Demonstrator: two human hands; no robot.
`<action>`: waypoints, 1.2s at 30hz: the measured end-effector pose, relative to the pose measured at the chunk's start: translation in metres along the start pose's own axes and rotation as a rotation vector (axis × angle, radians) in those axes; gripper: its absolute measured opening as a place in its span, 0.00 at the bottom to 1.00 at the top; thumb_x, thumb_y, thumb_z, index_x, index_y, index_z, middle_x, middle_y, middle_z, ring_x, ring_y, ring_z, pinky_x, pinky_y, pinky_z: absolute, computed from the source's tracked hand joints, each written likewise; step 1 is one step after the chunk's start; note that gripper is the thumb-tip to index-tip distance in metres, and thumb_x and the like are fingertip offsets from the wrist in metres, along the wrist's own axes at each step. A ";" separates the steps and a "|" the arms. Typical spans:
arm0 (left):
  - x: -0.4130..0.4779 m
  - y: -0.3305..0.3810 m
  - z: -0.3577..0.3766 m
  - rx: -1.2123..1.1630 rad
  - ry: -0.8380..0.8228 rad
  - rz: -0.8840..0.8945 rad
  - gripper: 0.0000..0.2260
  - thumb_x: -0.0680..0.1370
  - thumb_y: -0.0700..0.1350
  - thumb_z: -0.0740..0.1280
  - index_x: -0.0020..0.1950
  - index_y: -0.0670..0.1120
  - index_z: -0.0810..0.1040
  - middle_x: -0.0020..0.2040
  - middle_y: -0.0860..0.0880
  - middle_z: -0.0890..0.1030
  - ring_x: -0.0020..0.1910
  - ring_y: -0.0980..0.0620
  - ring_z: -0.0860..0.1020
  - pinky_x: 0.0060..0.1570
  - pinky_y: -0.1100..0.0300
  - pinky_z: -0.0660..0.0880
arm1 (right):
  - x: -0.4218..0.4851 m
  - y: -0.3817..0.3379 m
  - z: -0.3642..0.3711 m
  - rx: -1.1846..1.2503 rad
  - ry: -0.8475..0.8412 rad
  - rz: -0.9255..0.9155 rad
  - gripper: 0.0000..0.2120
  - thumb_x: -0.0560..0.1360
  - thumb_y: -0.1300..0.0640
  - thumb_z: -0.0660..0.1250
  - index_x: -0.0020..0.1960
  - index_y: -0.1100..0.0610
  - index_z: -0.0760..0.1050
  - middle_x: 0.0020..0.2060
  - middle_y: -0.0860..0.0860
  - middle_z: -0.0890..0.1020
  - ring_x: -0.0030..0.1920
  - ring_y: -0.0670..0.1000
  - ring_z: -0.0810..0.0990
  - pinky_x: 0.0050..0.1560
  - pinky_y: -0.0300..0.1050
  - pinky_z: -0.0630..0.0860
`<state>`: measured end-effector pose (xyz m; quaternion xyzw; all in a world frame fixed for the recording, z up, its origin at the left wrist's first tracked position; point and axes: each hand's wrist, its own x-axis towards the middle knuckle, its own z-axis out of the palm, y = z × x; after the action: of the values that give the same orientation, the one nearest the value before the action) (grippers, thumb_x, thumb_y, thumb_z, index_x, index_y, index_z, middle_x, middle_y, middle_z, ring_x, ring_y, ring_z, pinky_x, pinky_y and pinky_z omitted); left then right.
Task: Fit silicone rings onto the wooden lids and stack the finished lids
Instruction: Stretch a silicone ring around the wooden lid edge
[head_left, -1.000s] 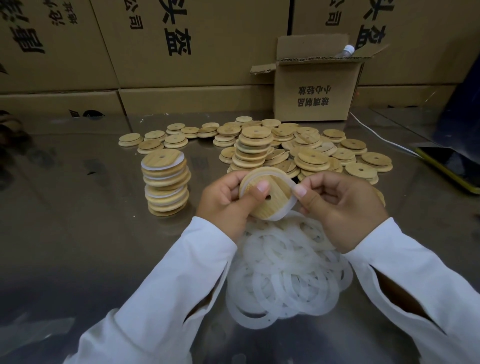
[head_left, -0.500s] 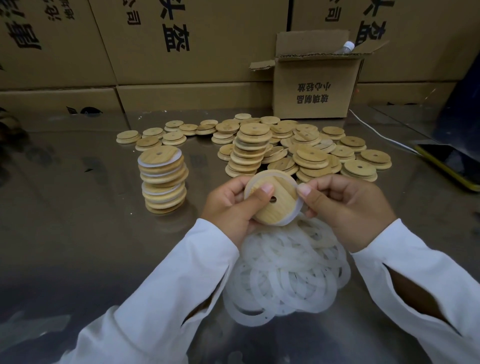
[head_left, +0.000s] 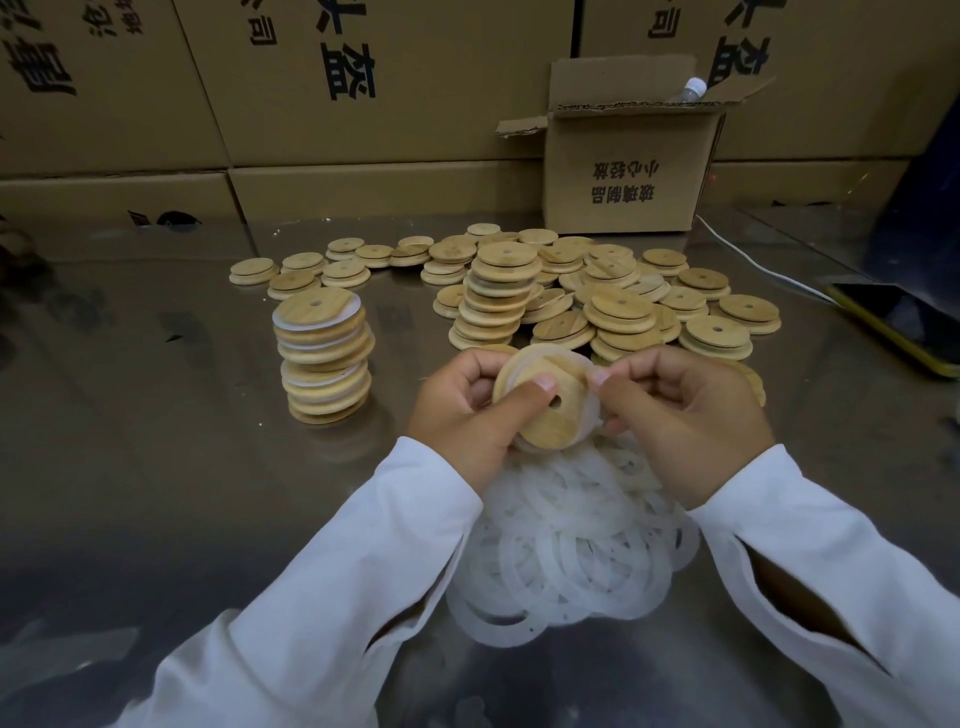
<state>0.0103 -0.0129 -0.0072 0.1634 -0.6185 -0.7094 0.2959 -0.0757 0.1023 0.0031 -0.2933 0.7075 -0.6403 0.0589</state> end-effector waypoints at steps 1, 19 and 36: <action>-0.001 0.000 0.001 0.011 -0.006 0.004 0.11 0.63 0.42 0.73 0.43 0.44 0.77 0.39 0.44 0.82 0.41 0.45 0.80 0.47 0.49 0.77 | 0.000 0.001 -0.001 -0.023 0.013 -0.013 0.05 0.69 0.58 0.69 0.35 0.54 0.78 0.30 0.51 0.79 0.33 0.51 0.77 0.34 0.34 0.74; 0.003 -0.004 0.003 -0.071 -0.003 -0.086 0.04 0.73 0.34 0.66 0.42 0.42 0.73 0.34 0.47 0.81 0.34 0.52 0.80 0.42 0.52 0.78 | 0.005 0.002 -0.009 -0.365 -0.041 -0.135 0.05 0.74 0.57 0.65 0.40 0.53 0.76 0.34 0.48 0.80 0.39 0.50 0.78 0.43 0.42 0.73; 0.000 0.000 0.004 -0.190 -0.040 -0.131 0.04 0.74 0.32 0.63 0.43 0.39 0.73 0.34 0.45 0.81 0.32 0.53 0.81 0.35 0.57 0.80 | 0.004 0.006 -0.008 -0.528 0.004 -0.206 0.13 0.73 0.55 0.66 0.33 0.44 0.68 0.30 0.40 0.75 0.33 0.39 0.73 0.32 0.27 0.66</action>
<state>0.0076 -0.0097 -0.0067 0.1607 -0.5423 -0.7857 0.2505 -0.0849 0.1071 0.0005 -0.3674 0.8165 -0.4369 -0.0865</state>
